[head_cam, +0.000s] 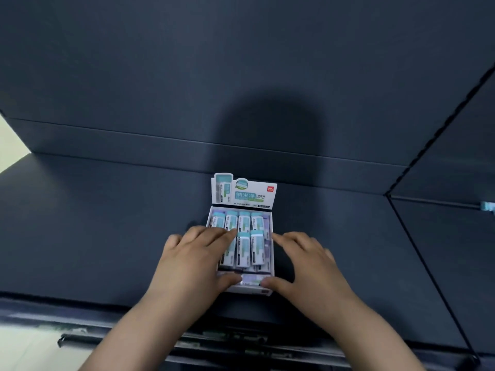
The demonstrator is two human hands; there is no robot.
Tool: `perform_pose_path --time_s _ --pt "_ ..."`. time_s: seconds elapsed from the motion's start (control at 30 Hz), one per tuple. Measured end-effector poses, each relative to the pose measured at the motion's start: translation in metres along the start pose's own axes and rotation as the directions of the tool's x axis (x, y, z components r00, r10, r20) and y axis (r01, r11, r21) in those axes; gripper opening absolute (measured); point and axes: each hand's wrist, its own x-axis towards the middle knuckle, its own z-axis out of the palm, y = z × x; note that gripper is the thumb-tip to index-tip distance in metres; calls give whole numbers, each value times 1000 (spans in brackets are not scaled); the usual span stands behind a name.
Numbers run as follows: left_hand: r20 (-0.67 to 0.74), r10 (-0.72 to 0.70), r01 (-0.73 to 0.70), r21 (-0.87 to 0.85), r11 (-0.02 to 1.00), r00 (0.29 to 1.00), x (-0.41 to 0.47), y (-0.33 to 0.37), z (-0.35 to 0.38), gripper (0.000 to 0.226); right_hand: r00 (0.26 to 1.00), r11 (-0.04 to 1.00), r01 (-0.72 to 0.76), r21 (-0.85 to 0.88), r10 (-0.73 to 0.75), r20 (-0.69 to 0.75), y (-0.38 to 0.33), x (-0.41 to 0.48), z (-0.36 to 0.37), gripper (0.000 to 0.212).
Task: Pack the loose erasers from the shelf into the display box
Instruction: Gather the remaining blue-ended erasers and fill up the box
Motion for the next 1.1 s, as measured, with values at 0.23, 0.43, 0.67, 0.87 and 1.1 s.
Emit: perform_pose_path --time_s 0.23,0.43,0.67,0.87,1.1 --pt "-75 42 -42 1 999 996 -18 -3 3 67 998 999 -48 -6 48 -50 -10 -17 3 74" --pt "-84 106 -108 -21 994 991 -27 11 -1 62 992 998 -67 -7 66 -111 -16 -32 -1 74" --pt "-148 148 -148 14 989 978 -15 36 2 63 982 991 -133 19 135 -135 7 -51 -23 72" --pt "-166 191 -185 50 981 967 3 89 11 66 981 989 -141 40 145 -127 51 -68 -47 73" --pt "-177 221 -213 66 975 959 35 196 31 67 978 991 -131 38 135 -161 146 -104 -104 72"
